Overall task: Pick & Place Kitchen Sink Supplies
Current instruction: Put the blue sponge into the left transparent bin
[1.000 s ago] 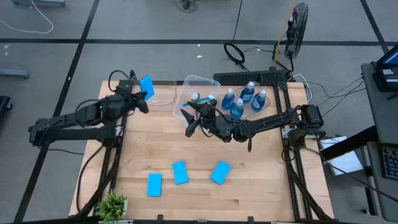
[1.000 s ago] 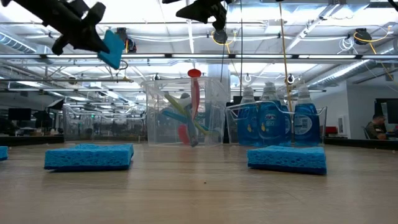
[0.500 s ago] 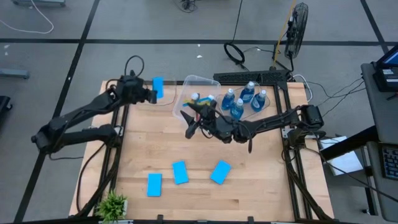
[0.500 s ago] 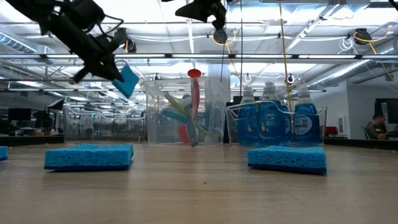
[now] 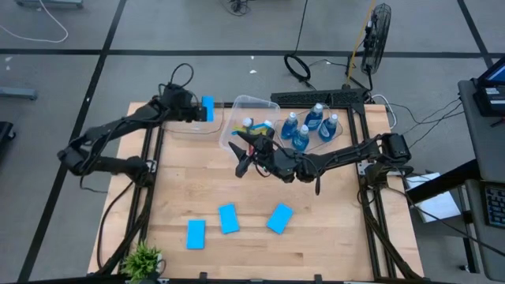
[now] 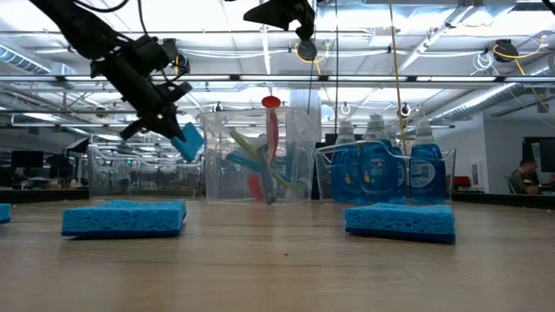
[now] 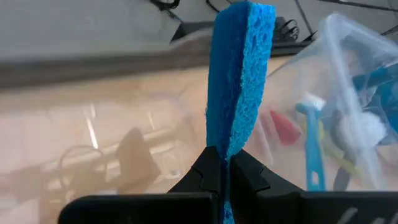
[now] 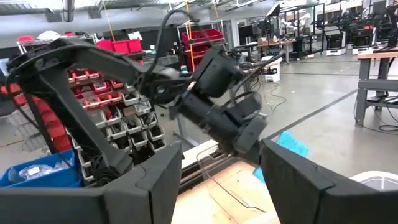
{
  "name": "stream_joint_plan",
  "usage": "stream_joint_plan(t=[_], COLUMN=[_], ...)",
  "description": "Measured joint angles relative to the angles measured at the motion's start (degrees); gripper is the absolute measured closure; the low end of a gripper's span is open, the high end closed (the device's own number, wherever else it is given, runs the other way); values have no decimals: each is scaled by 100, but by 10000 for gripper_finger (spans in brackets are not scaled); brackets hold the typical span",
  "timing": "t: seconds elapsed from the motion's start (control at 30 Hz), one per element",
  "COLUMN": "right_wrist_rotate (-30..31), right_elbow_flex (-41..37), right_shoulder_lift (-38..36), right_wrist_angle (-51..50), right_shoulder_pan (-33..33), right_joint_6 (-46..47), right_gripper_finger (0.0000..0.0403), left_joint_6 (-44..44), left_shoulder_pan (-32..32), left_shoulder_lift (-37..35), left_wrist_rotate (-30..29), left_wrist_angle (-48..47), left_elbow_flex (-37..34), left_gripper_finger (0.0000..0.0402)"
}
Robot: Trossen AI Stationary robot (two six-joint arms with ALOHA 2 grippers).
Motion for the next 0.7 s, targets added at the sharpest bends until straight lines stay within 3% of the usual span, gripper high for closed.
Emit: stream_joint_plan(t=[0.3, 0.7], right_wrist_rotate=[0, 0], right_elbow_flex=[0, 0], right_shoulder_lift=[0, 0], right_wrist_angle=[0, 0], right_shoulder_pan=[0, -2], right_joint_6=[0, -2], right_gripper_finger=[199, 202], left_joint_6=[419, 365], left_shoulder_pan=[-2, 0], left_shoulder_lift=[854, 940], left_wrist_rotate=[7, 76], left_wrist_angle=[-1142, -1508], left_elbow_flex=[1146, 1173], left_gripper_finger=[394, 394])
